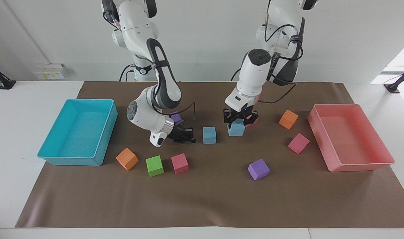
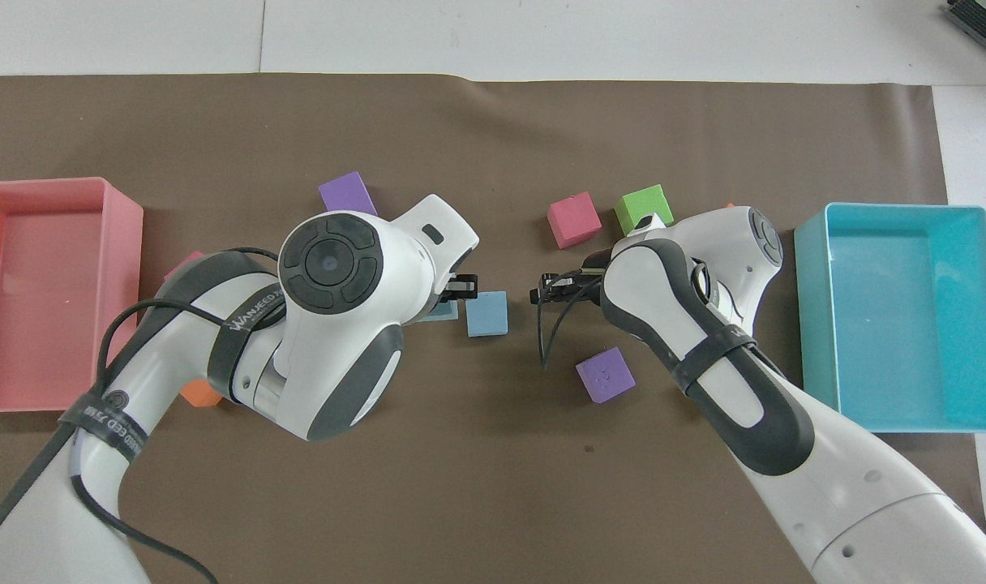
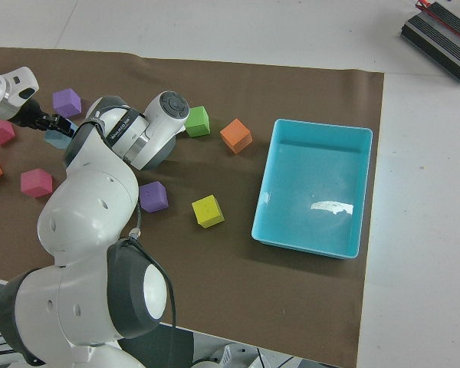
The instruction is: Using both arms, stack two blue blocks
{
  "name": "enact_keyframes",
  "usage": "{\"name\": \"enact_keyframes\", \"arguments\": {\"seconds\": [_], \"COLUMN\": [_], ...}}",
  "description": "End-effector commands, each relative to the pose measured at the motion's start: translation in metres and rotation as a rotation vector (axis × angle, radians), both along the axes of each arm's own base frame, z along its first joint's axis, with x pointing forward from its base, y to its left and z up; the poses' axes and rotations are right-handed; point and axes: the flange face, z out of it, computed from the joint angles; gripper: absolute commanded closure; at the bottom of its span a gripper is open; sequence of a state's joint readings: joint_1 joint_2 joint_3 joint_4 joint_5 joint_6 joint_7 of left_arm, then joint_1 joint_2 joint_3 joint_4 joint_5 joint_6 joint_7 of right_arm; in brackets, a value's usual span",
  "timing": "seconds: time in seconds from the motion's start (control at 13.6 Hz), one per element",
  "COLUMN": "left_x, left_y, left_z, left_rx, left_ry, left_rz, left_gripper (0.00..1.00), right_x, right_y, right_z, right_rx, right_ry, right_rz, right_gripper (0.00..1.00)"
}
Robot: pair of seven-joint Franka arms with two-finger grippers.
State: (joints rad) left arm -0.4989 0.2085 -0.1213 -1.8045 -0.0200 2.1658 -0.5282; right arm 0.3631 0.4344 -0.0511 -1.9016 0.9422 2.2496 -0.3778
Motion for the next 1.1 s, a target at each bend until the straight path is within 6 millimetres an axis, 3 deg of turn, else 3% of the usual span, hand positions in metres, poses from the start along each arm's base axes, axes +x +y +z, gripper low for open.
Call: {"name": "enact_keyframes", "arguments": {"seconds": [0.0, 0.29, 0.37, 0.74, 1.03], "left_x": [0.004, 0.000, -0.005, 0.001, -0.001], "left_y": [-0.046, -0.056, -0.067, -0.061, -0.067], "left_z": [-0.007, -0.013, -0.029, -0.030, -0.051], "left_rx": [-0.022, -0.017, -0.005, 0.004, 0.038], "left_ry": [0.004, 0.007, 0.027, 0.015, 0.020], "left_rz": [0.038, 0.020, 0.002, 0.006, -0.014], "left_gripper": [1.00, 1.00, 1.00, 1.00, 1.00], "right_x": [-0.005, -0.005, -0.005, -0.005, -0.005], "right_y": [-0.003, -0.003, -0.003, -0.003, -0.003], "right_z": [0.003, 0.003, 0.003, 0.003, 0.003], "right_rx": [0.008, 0.008, 0.008, 0.008, 0.007], "right_ry": [-0.019, -0.020, -0.020, -0.020, -0.020], "right_rz": [-0.007, -0.006, -0.006, -0.006, -0.006], "right_gripper": [1.00, 1.00, 1.00, 1.00, 1.00]}}
